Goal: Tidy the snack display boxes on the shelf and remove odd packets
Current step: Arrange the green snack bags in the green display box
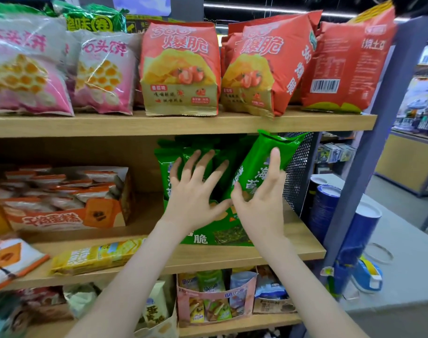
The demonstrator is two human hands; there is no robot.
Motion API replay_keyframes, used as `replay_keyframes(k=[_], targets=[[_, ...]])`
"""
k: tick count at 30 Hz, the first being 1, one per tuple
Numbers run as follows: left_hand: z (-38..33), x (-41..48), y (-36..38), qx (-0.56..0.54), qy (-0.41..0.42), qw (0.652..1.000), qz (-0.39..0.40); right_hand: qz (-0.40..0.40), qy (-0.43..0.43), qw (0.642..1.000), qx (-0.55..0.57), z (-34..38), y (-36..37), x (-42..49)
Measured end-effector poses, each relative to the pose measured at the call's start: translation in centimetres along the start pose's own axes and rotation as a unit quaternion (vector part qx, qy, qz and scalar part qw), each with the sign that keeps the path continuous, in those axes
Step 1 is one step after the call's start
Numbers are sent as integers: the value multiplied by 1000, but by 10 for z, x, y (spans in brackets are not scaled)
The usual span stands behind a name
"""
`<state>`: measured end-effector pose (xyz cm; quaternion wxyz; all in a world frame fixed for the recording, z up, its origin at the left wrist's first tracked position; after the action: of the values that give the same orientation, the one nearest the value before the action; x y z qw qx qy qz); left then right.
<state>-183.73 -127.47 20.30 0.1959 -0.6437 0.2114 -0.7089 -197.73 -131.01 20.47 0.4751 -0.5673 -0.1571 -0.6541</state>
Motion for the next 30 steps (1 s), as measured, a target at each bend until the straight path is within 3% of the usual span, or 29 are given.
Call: replay_keyframes(k=[6, 11, 17, 24, 30], targets=[[9, -1, -3, -33, 16, 999, -5, 30, -25, 998, -51, 2, 9, -6], [12, -2, -6, -76, 14, 997, -24, 100, -38, 985, -132, 1, 27, -22], [8, -4, 0, -80, 6, 997, -20, 3, -23, 994, -110, 7, 9, 0], [6, -2, -4, -118, 2, 991, -61, 28, -91, 982, -164, -1, 12, 15], [-7, 2, -5, -99, 40, 991, -77, 58, -53, 982, -170, -11, 21, -13]])
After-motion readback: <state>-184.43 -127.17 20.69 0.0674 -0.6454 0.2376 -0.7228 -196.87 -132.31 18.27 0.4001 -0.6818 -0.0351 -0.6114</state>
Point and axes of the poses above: each hand's wrist, its own x-axis towards the middle knuckle, its own y-axis out of the palm, z = x × y, the point moved 5 cm from there along x, towards the middle knuckle, and after that the axes turned 11 degrees about -x, right-handed, at the moved point
